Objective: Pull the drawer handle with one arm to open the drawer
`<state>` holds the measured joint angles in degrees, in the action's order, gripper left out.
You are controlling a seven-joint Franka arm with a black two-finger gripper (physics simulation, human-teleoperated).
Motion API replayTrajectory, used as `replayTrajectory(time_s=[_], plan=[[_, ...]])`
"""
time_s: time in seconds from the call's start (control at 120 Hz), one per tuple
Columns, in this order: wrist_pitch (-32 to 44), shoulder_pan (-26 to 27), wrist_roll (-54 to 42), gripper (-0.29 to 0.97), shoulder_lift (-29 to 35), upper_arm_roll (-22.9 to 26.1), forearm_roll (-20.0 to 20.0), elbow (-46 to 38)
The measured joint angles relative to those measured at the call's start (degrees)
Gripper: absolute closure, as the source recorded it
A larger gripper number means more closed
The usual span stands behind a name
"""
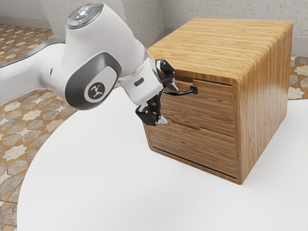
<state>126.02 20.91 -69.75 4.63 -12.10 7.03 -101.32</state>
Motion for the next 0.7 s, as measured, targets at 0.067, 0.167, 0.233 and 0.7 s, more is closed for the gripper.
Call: replayTrajectory(time_s=[0.067, 0.167, 0.233, 0.7], plan=[[0.0, -0.01, 0.21, 0.0, 0.0, -0.27, 0.0, -0.15], [0.0, -0.23, 0.48, 0.0, 0.0, -0.36, 0.01, -0.21], [0.0, -0.21, 0.64, 0.01, 0.0, -0.38, 0.02, -0.21], [0.05, -0.05, 1.95, 0.26, 0.08, -0.37, 0.04, -0.15]])
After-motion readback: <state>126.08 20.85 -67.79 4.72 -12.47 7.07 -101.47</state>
